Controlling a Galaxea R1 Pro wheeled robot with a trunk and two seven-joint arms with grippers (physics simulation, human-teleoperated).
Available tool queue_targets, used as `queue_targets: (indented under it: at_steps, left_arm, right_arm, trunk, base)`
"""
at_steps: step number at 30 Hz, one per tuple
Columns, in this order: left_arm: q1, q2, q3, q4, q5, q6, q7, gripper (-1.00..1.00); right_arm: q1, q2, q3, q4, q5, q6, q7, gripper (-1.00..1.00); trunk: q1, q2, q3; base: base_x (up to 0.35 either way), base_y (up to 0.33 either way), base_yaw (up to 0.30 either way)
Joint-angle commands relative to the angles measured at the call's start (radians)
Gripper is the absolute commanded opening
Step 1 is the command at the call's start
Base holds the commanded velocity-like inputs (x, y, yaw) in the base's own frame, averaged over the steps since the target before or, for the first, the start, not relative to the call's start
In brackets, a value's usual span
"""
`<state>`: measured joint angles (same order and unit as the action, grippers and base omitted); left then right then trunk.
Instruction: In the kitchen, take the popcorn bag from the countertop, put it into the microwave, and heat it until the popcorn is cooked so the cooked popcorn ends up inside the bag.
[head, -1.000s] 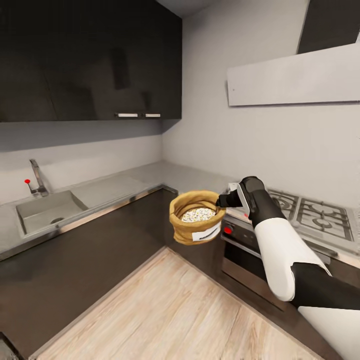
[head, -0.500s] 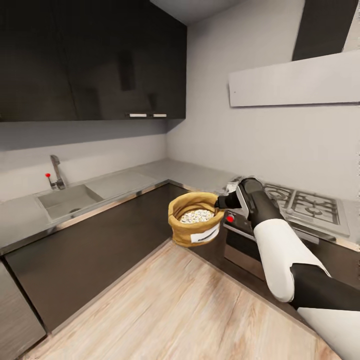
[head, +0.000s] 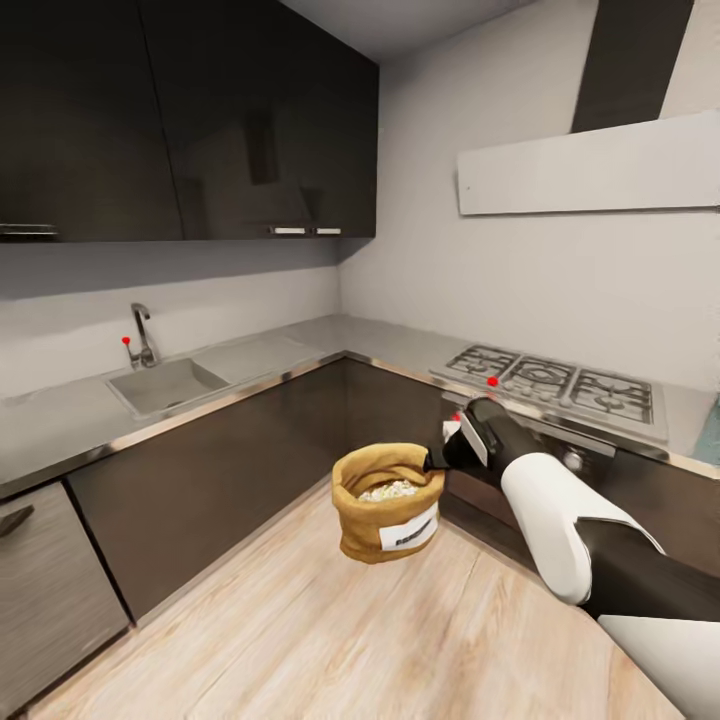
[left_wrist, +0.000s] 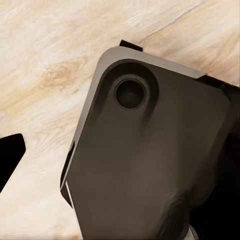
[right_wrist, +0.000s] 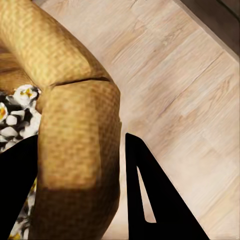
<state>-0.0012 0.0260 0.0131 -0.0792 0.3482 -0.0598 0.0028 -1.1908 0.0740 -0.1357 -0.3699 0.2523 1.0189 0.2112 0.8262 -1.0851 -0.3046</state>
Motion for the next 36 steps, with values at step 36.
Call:
queue_targets:
  at_steps: [36]
  left_arm:
    - [0.000,0.006,0.001,-0.002,0.005,-0.002,0.000,1.00]
  right_arm:
    - [0.000,-0.086,-0.052,0.166,0.005,-0.124,0.005,-1.00]
  trunk:
    - [-0.001,-0.001,0.012]
  base:
    - [-0.032,0.000,-0.206]
